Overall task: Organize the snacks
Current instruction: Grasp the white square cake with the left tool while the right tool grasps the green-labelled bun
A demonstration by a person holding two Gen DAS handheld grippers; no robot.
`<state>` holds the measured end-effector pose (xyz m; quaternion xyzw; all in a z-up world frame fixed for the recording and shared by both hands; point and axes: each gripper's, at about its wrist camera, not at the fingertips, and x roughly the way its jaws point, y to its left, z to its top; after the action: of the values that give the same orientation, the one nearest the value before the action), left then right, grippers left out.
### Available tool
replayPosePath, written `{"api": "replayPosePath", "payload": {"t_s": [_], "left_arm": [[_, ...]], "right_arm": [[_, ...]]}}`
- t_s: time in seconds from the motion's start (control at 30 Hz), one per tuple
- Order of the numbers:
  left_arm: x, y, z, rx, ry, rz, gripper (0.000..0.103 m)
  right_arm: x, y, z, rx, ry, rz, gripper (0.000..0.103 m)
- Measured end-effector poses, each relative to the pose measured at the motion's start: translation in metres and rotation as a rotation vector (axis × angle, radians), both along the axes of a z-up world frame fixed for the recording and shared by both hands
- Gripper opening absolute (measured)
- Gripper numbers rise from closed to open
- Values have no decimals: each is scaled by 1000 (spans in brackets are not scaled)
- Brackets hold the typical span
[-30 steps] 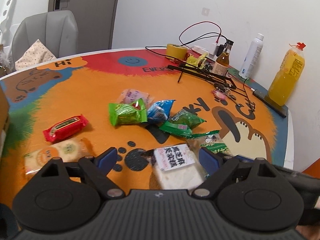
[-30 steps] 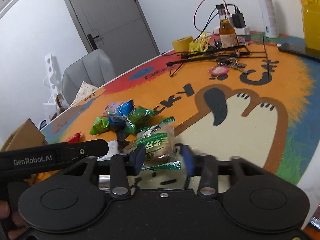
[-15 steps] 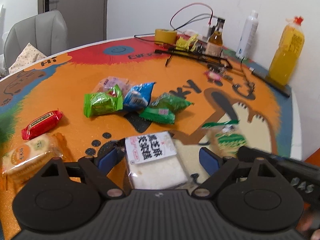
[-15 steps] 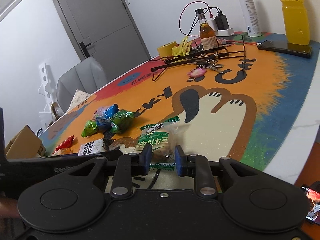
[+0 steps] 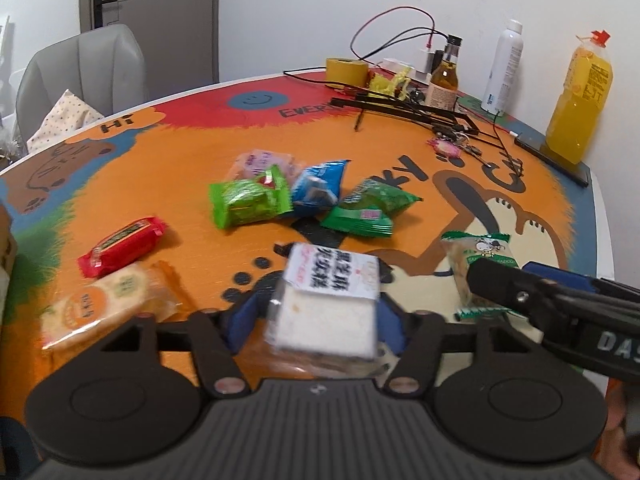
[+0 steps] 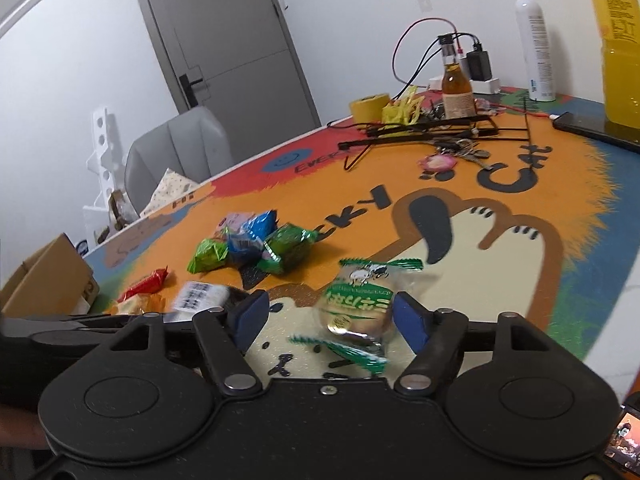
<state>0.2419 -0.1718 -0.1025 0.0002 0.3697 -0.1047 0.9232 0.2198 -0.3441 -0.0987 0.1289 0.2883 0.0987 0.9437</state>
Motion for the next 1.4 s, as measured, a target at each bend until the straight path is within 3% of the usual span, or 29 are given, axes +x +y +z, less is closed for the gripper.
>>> {"api": "replayPosePath", "payload": {"t_s": [0.13, 0.2, 0.27, 0.3, 0.37, 0.53, 1.1, 1.2, 1.27, 1.4], "left_arm": [[-4, 13, 1, -14, 1, 9, 48], [-7, 17, 2, -22, 2, 10, 48], [-8, 21, 3, -37, 7, 11, 47], [-9, 22, 3, -46, 9, 11, 47], [-11, 24, 5, -55, 6, 10, 47], [-19, 27, 12, -69, -17, 5, 46], [-58, 51, 36, -87, -97, 57, 46], [-60, 55, 36, -89, -99, 63, 46], [-58, 57, 34, -92, -93, 63, 46], [-52, 61, 28, -97, -78, 69, 46]], "right_arm": [[4, 10, -6, -45, 27, -6, 69], [3, 15, -8, -75, 27, -15, 62], [2, 15, -7, -79, 37, -10, 39], [1, 13, -6, -52, 47, -2, 35], [-1, 11, -3, -38, 49, -8, 15], [-9, 10, 4, -26, 30, -11, 0], [-41, 10, 12, 13, -10, -1, 0], [-37, 16, 11, -8, -10, -19, 28], [-32, 21, 10, -20, -19, -23, 53], [-16, 30, 7, -13, -7, -12, 59]]}}
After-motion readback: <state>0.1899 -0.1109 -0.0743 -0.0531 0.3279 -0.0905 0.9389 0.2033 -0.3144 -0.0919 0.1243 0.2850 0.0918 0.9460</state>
